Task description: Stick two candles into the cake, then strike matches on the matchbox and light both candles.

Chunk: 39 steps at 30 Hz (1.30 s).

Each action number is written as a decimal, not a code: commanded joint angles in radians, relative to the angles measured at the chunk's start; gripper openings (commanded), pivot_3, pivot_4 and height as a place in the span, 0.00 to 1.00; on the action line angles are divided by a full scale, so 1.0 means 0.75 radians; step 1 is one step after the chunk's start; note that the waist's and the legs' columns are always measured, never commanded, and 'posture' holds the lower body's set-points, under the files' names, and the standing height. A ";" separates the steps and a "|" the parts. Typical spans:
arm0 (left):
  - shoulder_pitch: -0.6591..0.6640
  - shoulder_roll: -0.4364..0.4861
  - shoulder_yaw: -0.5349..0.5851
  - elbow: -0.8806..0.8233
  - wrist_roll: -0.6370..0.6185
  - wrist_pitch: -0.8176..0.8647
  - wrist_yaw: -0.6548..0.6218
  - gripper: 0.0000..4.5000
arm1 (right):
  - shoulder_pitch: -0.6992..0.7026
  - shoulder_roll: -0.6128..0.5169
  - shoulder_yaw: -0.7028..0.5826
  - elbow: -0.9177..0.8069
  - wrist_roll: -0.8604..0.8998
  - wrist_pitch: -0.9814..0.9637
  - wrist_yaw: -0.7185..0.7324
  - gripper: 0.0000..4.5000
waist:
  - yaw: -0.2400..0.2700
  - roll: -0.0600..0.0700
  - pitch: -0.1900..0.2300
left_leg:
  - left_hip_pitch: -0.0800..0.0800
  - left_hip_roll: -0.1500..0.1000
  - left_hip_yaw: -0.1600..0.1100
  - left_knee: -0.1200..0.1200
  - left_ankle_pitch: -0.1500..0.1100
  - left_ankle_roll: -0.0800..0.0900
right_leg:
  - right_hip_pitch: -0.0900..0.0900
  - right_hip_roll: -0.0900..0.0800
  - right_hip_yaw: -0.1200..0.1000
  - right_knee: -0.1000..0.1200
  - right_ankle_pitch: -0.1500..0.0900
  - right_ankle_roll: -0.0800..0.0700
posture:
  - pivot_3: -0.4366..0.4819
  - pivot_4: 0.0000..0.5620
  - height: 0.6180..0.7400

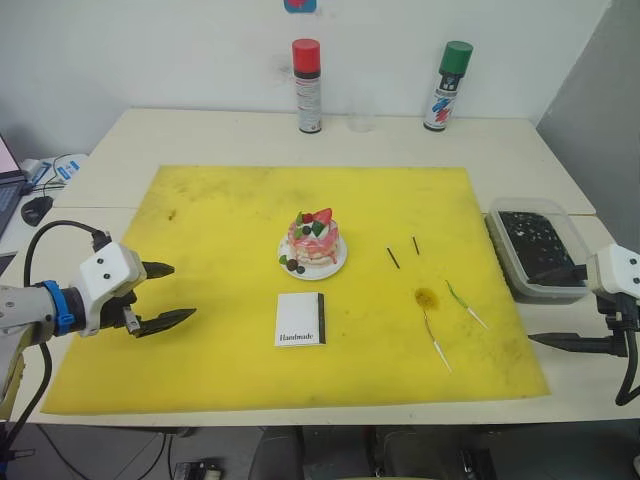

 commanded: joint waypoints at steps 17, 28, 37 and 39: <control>-0.092 0.059 0.023 0.044 -0.073 0.039 -0.147 0.99 | 0.000 0.018 -0.026 -0.085 0.009 0.022 -0.049 1.00 | 0.000 0.000 0.000 | 0.000 0.000 0.000 0.000 0.000 0.000 | 0.000 0.001 0.000 0.001 0.002 0.003 | 0.48 0.27 1.00; -0.049 0.014 -0.023 -0.181 -0.225 0.176 -0.201 0.99 | 0.043 0.062 -0.110 -0.158 0.047 0.086 -0.101 1.00 | 0.001 0.000 0.000 | 0.000 0.000 -0.001 0.001 0.000 0.000 | 0.000 0.001 0.000 0.001 0.003 0.005 | 0.48 0.27 1.00; -0.174 -0.206 -0.331 -0.653 -0.442 0.394 -0.053 0.99 | 0.209 0.297 -0.155 -0.577 0.113 0.554 -0.550 1.00 | 0.004 0.000 -0.001 | -0.001 -0.001 -0.005 0.003 0.000 0.000 | 0.003 0.003 0.000 0.002 0.004 0.008 | 0.48 0.27 1.00; -0.237 -0.269 -0.407 -0.691 -0.456 0.416 -0.012 0.99 | 0.217 0.352 -0.129 -0.629 0.127 0.668 -0.659 1.00 | 0.004 0.000 -0.001 | -0.001 -0.001 -0.005 0.004 0.000 0.000 | 0.003 0.003 0.000 0.002 0.005 0.009 | 0.48 0.27 1.00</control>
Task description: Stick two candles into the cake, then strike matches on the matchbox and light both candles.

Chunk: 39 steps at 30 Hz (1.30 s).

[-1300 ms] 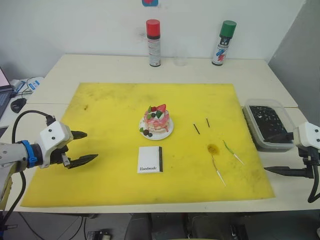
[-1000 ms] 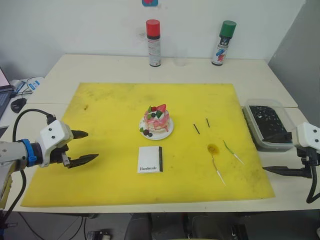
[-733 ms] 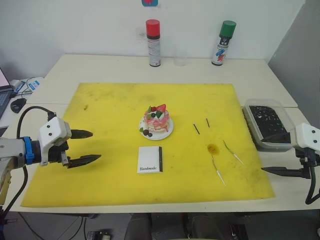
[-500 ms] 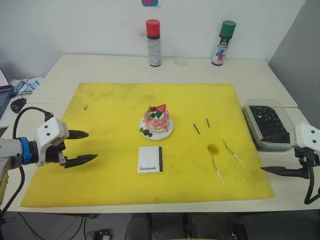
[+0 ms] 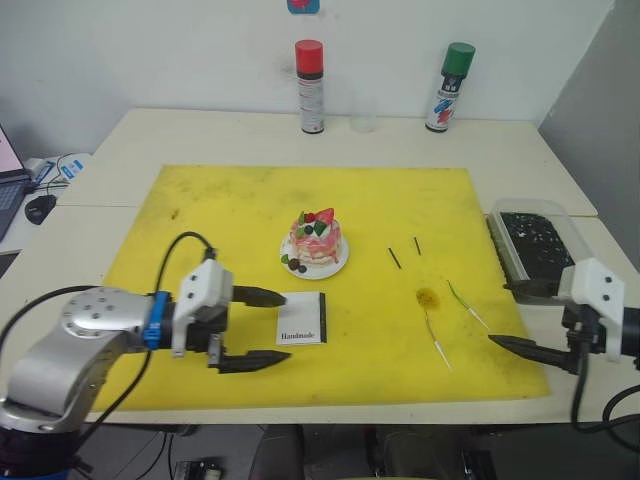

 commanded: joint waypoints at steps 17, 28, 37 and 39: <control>-0.235 -0.252 -0.317 -0.065 0.053 -0.018 0.138 0.99 | -0.086 0.244 0.227 -0.011 -0.043 0.275 -0.486 1.00 | -0.003 0.000 -0.001 | 0.000 -0.001 -0.001 0.001 0.001 0.002 | 0.001 0.002 0.002 -0.002 0.001 0.001 | 0.48 0.27 1.00; -0.220 -0.262 -0.329 -0.059 0.068 -0.037 0.153 1.00 | -0.131 0.261 0.290 -0.013 -0.030 0.388 -0.565 0.28 | -0.003 0.000 -0.001 | 0.000 -0.001 -0.001 0.001 0.001 0.002 | 0.001 0.002 0.002 -0.002 0.001 0.001 | 0.48 0.27 1.00; -0.179 -0.286 -0.283 -0.054 0.023 0.012 0.206 1.00 | -0.185 0.237 0.251 -0.092 0.061 0.522 -0.554 0.00 | -0.003 0.000 -0.001 | 0.000 -0.001 -0.002 0.001 0.001 0.002 | 0.001 0.002 0.001 -0.002 0.000 0.001 | 0.48 0.27 1.00; -0.165 -0.291 -0.263 -0.057 -0.001 0.049 0.245 1.00 | -0.208 0.229 0.206 -0.113 0.110 0.547 -0.535 0.00 | -0.003 0.000 -0.001 | 0.000 -0.001 -0.002 0.000 0.001 0.002 | 0.001 0.002 0.001 -0.002 0.000 0.001 | 0.48 0.27 1.00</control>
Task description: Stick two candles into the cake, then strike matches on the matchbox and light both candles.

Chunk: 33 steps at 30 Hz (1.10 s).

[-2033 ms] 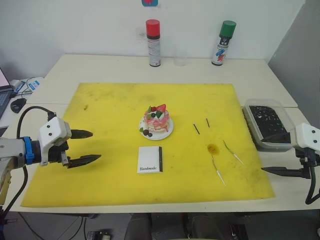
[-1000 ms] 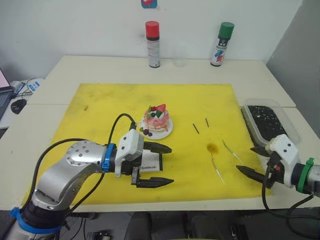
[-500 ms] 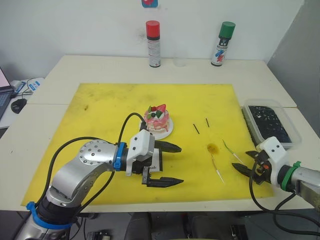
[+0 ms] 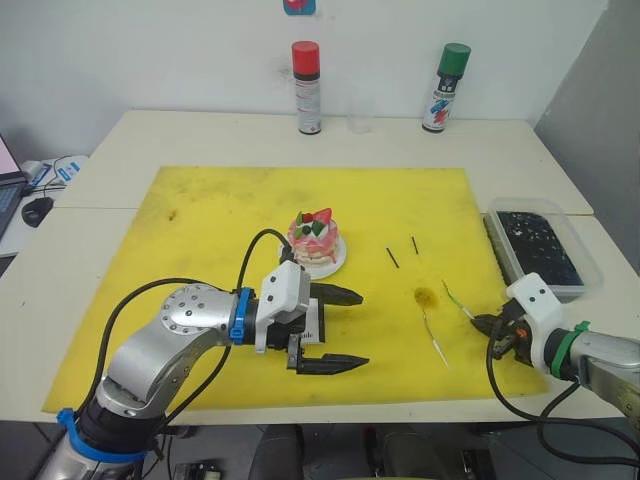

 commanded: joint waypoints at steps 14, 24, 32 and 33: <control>-0.106 -0.421 0.385 0.162 -0.814 0.509 0.671 1.00 | -0.660 0.263 -0.224 -0.023 0.863 0.261 -0.172 0.00 | 0.000 -0.001 0.001 | -0.002 0.000 -0.002 0.001 0.000 0.000 | 0.000 0.000 -0.001 0.000 0.001 0.002 | 0.48 0.27 1.00; -0.141 -0.588 0.421 0.179 -1.235 0.481 0.983 1.00 | -0.692 0.287 -0.121 0.060 1.305 0.164 -0.410 0.00 | 0.000 -0.001 0.000 | -0.003 -0.001 -0.002 -0.001 0.000 0.001 | 0.000 0.000 -0.001 -0.001 0.002 0.000 | 0.48 0.27 1.00; -0.125 -0.541 0.362 0.176 -1.311 0.498 1.007 1.00 | -0.660 0.204 -0.036 0.051 1.458 0.055 -0.492 0.00 | -0.001 -0.001 0.000 | -0.003 -0.001 -0.001 0.000 0.000 0.001 | 0.000 0.000 0.000 -0.001 0.001 0.002 | 0.48 0.27 1.00; -0.125 -0.540 0.354 0.179 -1.310 0.495 1.007 1.00 | -0.659 0.195 -0.026 0.050 1.472 0.041 -0.500 0.00 | -0.001 -0.001 0.000 | -0.003 -0.001 -0.001 0.000 0.000 0.001 | 0.000 0.000 0.000 -0.001 0.001 0.002 | 0.48 0.27 1.00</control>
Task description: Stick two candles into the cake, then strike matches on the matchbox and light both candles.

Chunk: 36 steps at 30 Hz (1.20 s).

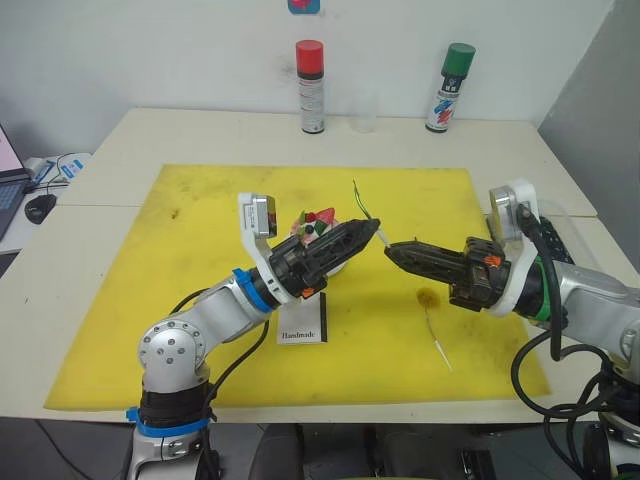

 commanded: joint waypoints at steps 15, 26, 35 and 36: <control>-0.016 0.022 -0.047 0.022 -0.074 -0.013 -0.024 0.59 | 0.012 -0.130 0.111 -0.031 0.162 -0.203 -0.063 0.00 | 0.001 0.000 0.000 | 0.000 0.000 0.000 -0.001 0.000 0.000 | -0.001 0.000 0.000 -0.001 -0.001 -0.001 | 0.48 0.27 1.00; -0.010 0.061 -0.059 0.020 -0.075 0.002 -0.084 0.00 | -0.027 -0.160 0.169 -0.019 0.174 -0.238 -0.077 0.00 | 0.001 0.000 0.000 | -0.001 0.000 0.000 -0.002 0.000 0.000 | -0.002 0.000 0.000 -0.001 -0.002 -0.002 | 0.48 0.27 1.00; -0.036 0.186 0.020 -0.021 -0.008 -0.034 -0.103 0.00 | -0.061 -0.196 0.190 -0.021 0.057 -0.235 -0.038 0.36 | 0.001 0.000 0.000 | -0.001 0.001 0.000 -0.003 0.000 0.000 | -0.003 0.000 0.000 -0.001 -0.002 -0.002 | 0.48 0.27 1.00; -0.053 0.227 0.051 -0.019 0.007 -0.044 -0.106 0.00 | -0.069 -0.209 0.197 -0.028 0.018 -0.231 -0.014 0.44 | 0.001 0.000 0.001 | -0.001 0.001 0.000 -0.003 0.000 0.000 | -0.004 0.000 0.000 -0.001 -0.002 -0.002 | 0.48 0.27 1.00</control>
